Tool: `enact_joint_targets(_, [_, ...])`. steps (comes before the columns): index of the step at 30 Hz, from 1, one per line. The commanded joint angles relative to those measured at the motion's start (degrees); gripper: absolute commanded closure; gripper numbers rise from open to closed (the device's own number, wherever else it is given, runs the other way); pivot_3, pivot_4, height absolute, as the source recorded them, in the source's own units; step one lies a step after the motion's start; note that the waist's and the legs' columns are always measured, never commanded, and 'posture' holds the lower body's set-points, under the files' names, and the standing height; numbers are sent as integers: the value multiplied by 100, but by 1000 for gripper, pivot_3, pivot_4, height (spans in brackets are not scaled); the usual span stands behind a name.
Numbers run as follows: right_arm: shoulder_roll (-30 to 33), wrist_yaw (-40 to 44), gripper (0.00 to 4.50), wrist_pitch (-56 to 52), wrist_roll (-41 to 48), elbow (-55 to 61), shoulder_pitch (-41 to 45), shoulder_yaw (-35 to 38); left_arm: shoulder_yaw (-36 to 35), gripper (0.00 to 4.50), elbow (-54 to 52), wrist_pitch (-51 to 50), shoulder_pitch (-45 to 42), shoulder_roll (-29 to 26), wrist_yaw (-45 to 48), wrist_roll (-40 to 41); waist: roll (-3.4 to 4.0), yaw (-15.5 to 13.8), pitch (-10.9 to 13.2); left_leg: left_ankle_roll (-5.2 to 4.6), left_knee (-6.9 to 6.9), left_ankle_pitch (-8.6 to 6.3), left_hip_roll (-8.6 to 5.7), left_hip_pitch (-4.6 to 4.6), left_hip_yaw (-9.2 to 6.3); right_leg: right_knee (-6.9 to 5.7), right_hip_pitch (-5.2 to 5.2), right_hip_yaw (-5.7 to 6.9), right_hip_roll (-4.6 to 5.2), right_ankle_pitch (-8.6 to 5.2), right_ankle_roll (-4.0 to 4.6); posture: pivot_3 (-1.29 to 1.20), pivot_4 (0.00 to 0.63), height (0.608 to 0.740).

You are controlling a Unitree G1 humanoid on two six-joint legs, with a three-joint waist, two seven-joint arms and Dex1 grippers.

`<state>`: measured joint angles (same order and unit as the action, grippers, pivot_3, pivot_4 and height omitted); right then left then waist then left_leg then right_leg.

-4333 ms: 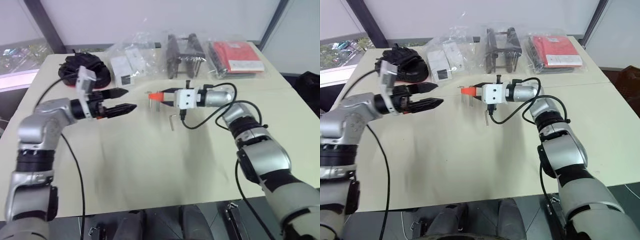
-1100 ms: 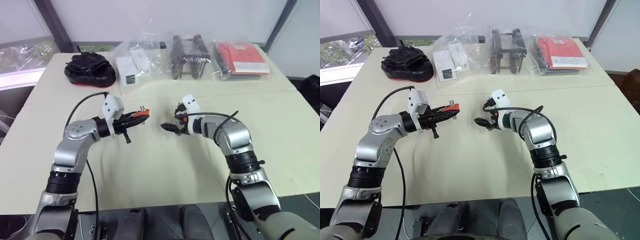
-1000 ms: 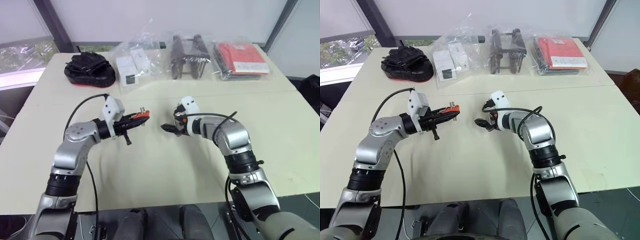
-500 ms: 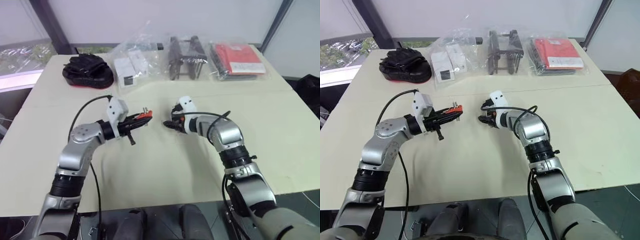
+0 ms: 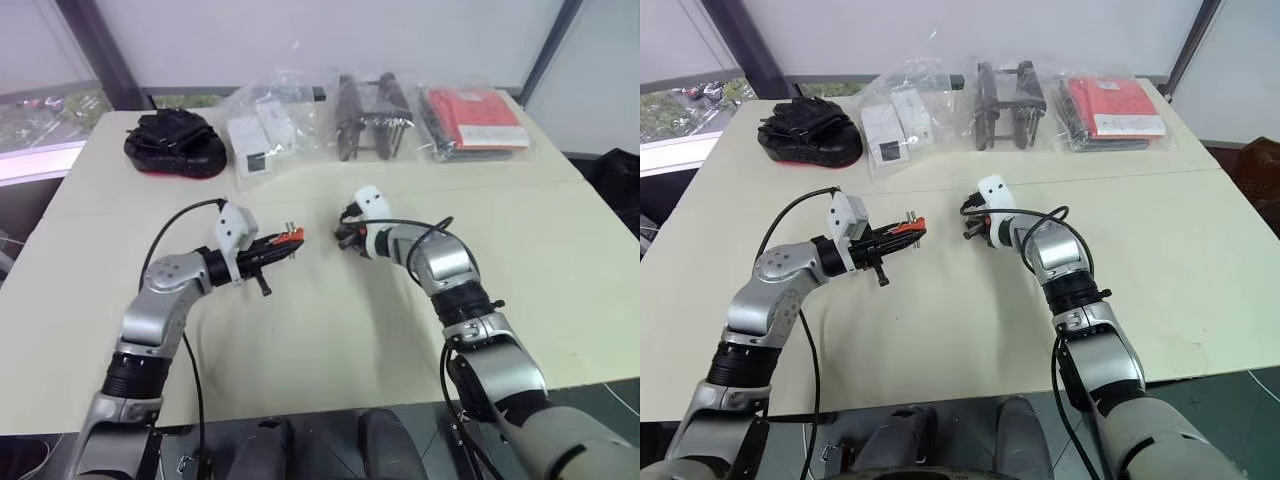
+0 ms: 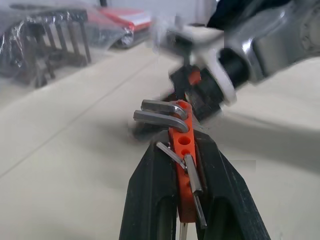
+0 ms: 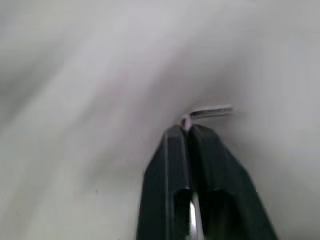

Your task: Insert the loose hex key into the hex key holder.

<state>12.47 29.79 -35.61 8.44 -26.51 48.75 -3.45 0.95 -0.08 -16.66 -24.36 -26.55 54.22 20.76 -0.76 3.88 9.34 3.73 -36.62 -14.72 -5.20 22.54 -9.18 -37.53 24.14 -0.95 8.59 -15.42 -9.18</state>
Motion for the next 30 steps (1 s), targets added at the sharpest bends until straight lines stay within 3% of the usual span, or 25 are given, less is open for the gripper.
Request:
enact_joint_targets(1, [11, 68, 4450, 1092, 240, 530, 364, 417, -76, 4500, 165, -23, -384, -85, 288, 203, -1, 0, 1, -1, 0, -1, -1, 3, 0, 1, 3, 0, 1, 0, 0, 0, 150, 740])
enact_joint_targets(9, [-638, 521, 4450, 1586, 1694, 1566, 157, 1195, -93, 4500, 1141, -633, -1593, 104, 1021, 725, -1, 9, 1, -3, 3, -2, 0, 5, -5, 5, 2, 4, 0, 0, 0, 0, 150, 740])
enact_joint_targets(18, [-1015, 369, 4450, 1465, 2202, 2068, -66, 1131, -43, 4500, 2272, -459, -2609, 502, 1468, 680, -1, 14, 1, -2, 3, -1, -1, 5, -24, 4, 5, 4, -1, 0, -1, 0, 150, 740])
enact_joint_targets(30, [-994, 241, 4450, 1380, 2354, 2402, -320, 996, -55, 4500, 3000, 170, -2951, 683, 1700, 344, -1, 12, 1, -2, 5, -1, -1, 5, -23, 3, 7, 3, 0, 0, -1, 0, 150, 740])
